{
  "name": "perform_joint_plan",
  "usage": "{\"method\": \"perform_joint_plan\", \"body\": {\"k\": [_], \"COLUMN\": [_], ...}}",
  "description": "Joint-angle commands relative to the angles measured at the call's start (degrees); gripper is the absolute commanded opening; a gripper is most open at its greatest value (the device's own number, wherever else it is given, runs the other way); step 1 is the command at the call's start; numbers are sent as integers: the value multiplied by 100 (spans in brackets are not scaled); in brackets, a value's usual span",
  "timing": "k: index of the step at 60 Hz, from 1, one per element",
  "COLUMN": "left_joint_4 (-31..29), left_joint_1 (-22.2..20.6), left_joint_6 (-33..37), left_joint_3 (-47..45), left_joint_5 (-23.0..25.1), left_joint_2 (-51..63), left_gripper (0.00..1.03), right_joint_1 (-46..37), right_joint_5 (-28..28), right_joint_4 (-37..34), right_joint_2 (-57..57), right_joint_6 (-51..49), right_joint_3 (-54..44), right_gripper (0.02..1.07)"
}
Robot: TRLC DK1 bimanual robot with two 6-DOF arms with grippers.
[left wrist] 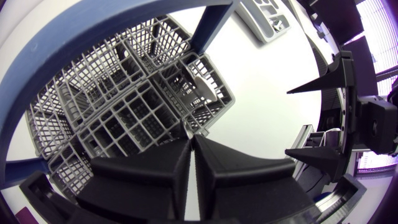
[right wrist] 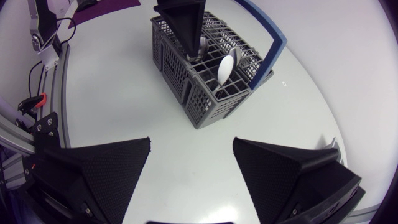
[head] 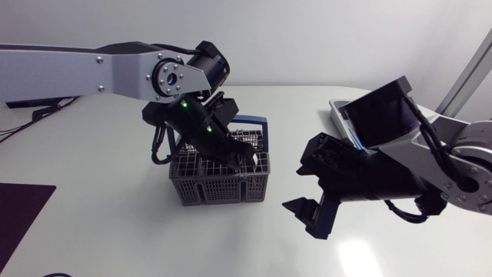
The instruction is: Unload the cutlery basket into the drawer organizer.
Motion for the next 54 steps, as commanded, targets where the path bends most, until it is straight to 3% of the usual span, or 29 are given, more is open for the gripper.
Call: {"method": "perform_joint_plan", "body": {"k": [1,54], "left_joint_4": [-28,-10], "left_joint_1": [51,218], "left_joint_6": [34,16], "left_joint_3": [-82,-135], "left_joint_5": [113,316], "left_joint_2": [-74,-1058], "left_gripper": [6,6], "right_joint_1": [62,264], "right_joint_5": [56,153], "right_joint_4": [8,-18], "right_joint_2": [-11,-178], "right_joint_6": [130,227], "right_joint_3": [-48,-48], "right_gripper": [97,97]}}
